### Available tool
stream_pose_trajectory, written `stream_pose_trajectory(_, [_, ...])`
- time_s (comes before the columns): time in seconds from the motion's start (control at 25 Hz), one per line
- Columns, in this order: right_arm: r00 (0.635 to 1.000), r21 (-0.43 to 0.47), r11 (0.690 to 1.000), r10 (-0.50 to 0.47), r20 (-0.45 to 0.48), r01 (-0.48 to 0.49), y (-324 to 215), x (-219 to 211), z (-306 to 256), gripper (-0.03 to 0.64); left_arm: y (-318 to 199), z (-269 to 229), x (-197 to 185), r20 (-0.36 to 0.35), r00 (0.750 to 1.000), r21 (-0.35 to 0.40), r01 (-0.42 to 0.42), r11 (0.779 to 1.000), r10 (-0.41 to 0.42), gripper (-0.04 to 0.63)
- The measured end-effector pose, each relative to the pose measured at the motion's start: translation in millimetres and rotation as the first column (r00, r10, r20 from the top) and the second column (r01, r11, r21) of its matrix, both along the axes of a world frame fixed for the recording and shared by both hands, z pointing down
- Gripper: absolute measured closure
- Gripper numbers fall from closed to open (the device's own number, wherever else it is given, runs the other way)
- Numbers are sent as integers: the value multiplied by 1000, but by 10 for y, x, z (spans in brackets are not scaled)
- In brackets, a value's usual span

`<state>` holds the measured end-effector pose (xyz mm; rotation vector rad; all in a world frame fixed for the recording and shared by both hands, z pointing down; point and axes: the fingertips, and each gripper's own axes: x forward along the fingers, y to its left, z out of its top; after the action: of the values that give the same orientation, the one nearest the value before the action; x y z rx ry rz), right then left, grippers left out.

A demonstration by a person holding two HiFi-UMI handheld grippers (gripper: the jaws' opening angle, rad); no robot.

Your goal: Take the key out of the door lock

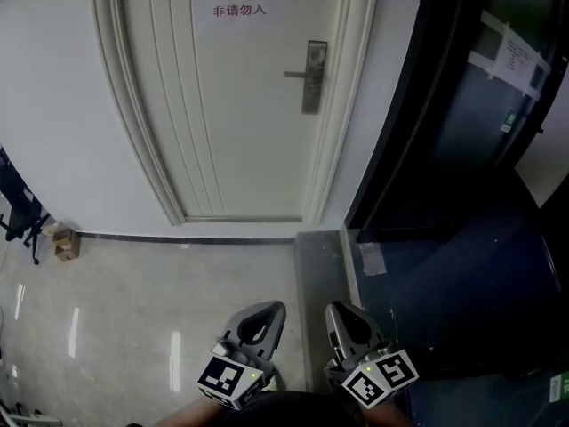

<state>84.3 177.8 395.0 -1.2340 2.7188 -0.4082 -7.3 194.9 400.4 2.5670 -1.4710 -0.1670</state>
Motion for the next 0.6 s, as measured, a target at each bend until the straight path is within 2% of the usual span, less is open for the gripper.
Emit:
stream_pose_trajectory(0.24, [1000, -2, 1000, 5, -11, -5, -497, -306, -13, 603, -485, 31, -281, -16, 1000, -8, -12, 1000, 12, 589])
stream_pose_trajectory(0.6, [1000, -8, 1000, -1, -8, 1, -1194, -465, 16, 603, -1159, 87, -415, -18, 1000, -26, -10, 1000, 10, 589])
